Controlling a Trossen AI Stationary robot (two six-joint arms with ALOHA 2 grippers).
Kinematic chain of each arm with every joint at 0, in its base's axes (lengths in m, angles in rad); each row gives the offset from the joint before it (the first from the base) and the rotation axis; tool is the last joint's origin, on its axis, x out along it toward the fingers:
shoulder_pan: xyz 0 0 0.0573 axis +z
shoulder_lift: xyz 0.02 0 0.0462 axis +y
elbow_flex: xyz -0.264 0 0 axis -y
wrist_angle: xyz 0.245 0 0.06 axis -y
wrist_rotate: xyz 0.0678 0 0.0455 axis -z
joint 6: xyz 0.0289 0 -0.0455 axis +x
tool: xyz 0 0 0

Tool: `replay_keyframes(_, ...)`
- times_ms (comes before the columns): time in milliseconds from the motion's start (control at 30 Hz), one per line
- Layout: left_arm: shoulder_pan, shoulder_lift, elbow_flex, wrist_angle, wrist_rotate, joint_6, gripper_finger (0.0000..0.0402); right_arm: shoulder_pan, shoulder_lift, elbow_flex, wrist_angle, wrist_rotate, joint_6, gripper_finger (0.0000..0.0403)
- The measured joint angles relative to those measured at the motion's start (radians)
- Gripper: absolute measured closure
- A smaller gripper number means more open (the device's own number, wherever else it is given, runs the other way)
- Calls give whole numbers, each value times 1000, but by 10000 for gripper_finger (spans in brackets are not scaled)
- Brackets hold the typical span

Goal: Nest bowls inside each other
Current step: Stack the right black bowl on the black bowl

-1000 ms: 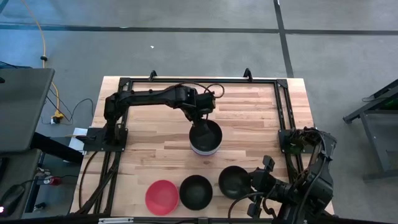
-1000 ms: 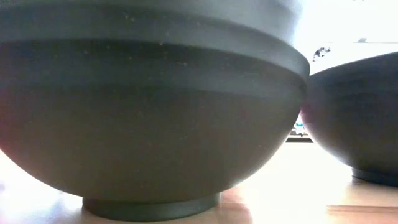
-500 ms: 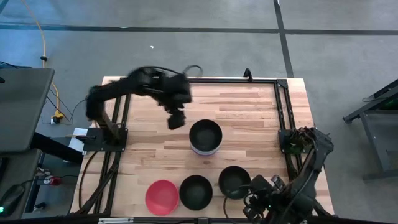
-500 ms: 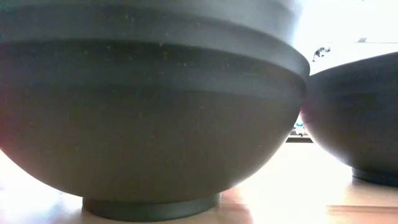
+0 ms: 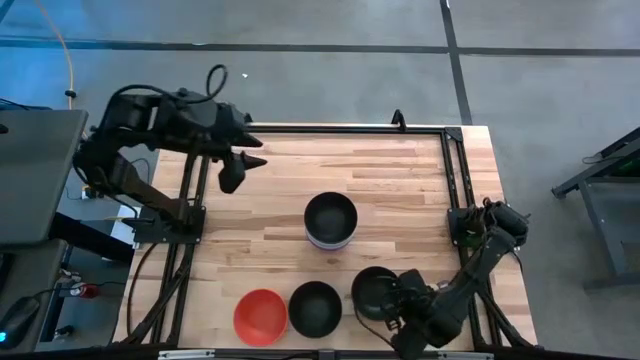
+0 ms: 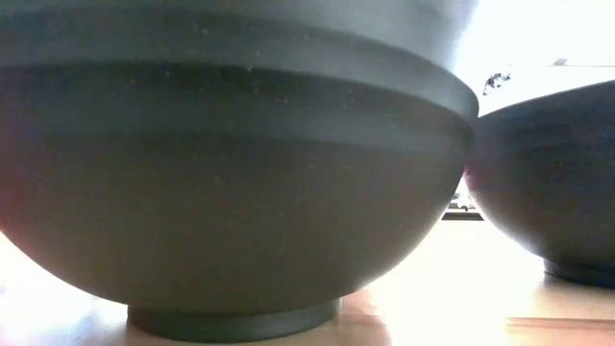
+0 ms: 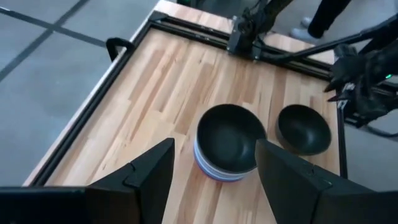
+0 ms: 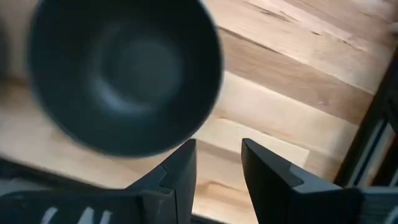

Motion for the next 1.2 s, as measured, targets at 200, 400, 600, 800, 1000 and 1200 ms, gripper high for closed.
replay_keyframes(200,-33,-14,0,-7,-27,-18,190,-56,0,-87,39,-73,-3,285)
replay_keyframes(400,-46,-5,-1,-14,-26,0,190,-85,0,-181,190,-77,3,285)
replay_keyframes(600,-46,-6,-1,-14,-20,8,190,-87,0,-273,307,-130,69,285)
replay_keyframes(800,-46,-6,-1,-14,-15,35,190,-87,0,-303,332,-122,101,285)
replay_keyframes(1000,-36,-6,-1,-14,-13,53,190,-97,0,-306,295,-74,65,285)
replay_keyframes(1200,-30,-6,-1,-14,-12,53,190,-117,0,-306,229,-43,-51,285)
